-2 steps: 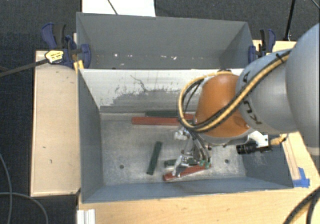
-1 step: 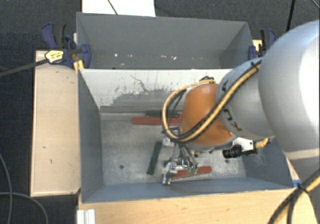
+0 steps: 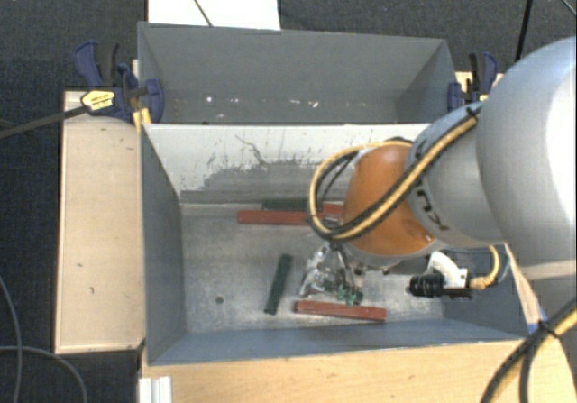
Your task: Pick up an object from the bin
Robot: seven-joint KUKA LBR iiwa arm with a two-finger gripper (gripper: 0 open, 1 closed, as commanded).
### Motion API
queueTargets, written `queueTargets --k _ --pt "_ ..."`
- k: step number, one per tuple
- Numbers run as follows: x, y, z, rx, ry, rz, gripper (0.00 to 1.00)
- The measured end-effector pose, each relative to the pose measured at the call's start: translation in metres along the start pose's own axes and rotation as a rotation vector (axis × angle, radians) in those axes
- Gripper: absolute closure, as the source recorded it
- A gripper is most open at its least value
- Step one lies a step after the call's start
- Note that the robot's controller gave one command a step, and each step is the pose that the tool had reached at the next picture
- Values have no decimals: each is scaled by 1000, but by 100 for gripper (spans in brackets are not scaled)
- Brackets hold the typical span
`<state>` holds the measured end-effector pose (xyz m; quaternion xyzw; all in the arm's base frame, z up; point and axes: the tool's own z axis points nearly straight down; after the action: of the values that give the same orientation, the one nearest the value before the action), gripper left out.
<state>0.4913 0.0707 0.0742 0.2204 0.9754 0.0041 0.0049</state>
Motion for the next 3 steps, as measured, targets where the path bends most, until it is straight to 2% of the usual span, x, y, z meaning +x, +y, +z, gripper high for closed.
queueTargets --k 2,3 --pt "1 0 -3 3 3 -1 100" --pt "3 -3 -20 13 13 -1 100"
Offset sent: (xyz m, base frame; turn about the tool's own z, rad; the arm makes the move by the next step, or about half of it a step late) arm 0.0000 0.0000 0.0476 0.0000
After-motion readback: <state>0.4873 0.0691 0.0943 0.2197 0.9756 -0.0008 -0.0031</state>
